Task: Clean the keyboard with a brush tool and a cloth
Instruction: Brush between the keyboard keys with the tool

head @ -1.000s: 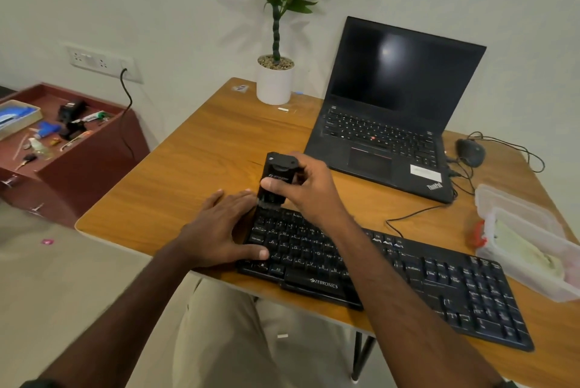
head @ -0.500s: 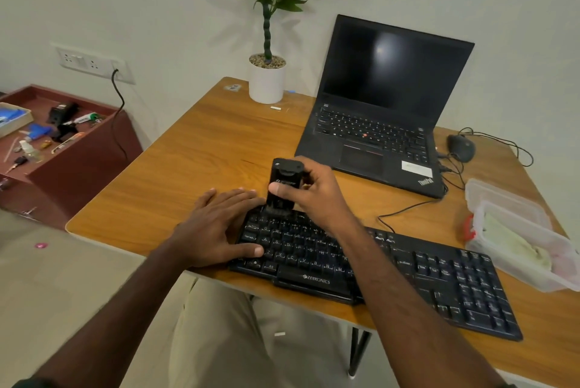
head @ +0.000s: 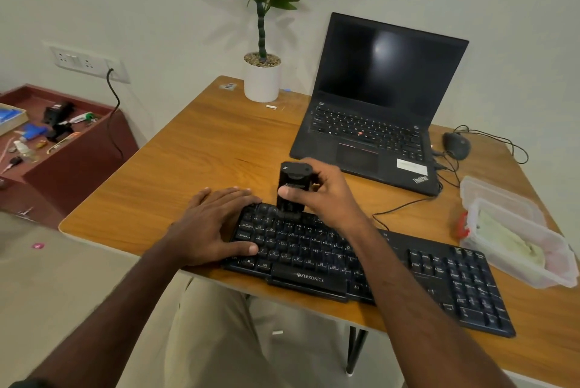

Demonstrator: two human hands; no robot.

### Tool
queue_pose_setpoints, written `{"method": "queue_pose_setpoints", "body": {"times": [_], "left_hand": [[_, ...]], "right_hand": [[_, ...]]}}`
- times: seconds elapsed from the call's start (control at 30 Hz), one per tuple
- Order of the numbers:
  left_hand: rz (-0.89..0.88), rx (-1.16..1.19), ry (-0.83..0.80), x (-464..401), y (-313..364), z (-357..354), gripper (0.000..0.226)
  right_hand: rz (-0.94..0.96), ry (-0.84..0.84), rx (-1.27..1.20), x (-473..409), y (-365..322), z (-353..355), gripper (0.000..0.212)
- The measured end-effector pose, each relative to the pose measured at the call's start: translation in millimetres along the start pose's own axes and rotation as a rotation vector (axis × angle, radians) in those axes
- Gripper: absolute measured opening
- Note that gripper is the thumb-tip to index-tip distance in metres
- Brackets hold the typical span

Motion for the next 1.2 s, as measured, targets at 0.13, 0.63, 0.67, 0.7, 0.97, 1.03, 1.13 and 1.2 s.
{"method": "queue_pose_setpoints", "body": {"times": [0.13,0.63,0.67,0.7,0.97,1.03,1.13,1.2], "left_hand": [[0.002,-0.001,0.003,0.9,-0.3,-0.1,0.097],[0.002,-0.001,0.013,0.2,1.0,0.9,0.098],[0.004,-0.003,0.013,0.0,0.8,0.9,0.098],[0.006,-0.004,0.013,-0.3,0.6,0.8,0.098],[0.006,0.000,0.021,-1.9,0.4,0.0,0.098],[0.012,-0.010,0.011,-1.6,0.3,-0.4,0.100],[0.008,-0.008,0.017,-1.2,0.8,0.0,0.100],[0.003,-0.002,0.029,-1.1,1.3,1.1,0.099]], "right_hand": [[-0.086,-0.039,-0.045,7.6,11.1,13.6,0.029],[-0.113,-0.006,-0.043,24.0,9.6,39.0,0.026],[-0.126,0.004,-0.051,28.0,10.4,49.5,0.025],[-0.125,0.033,-0.036,31.3,10.0,60.4,0.023],[-0.053,0.083,-0.080,29.8,10.9,33.5,0.023],[-0.065,0.069,-0.056,31.2,14.1,36.7,0.025],[-0.121,0.104,-0.060,43.9,23.4,69.5,0.031],[-0.117,0.147,-0.038,53.3,21.9,93.8,0.032]]}}
Point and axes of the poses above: each hand's wrist, its own x-axis away from the middle knuckle, its own z-axis out of the back of the hand, y = z × x, the point moved 9 cm from there along -x, towards the middle knuckle, and after that the axes turned 1 degree about y, right-handed, at the moved point
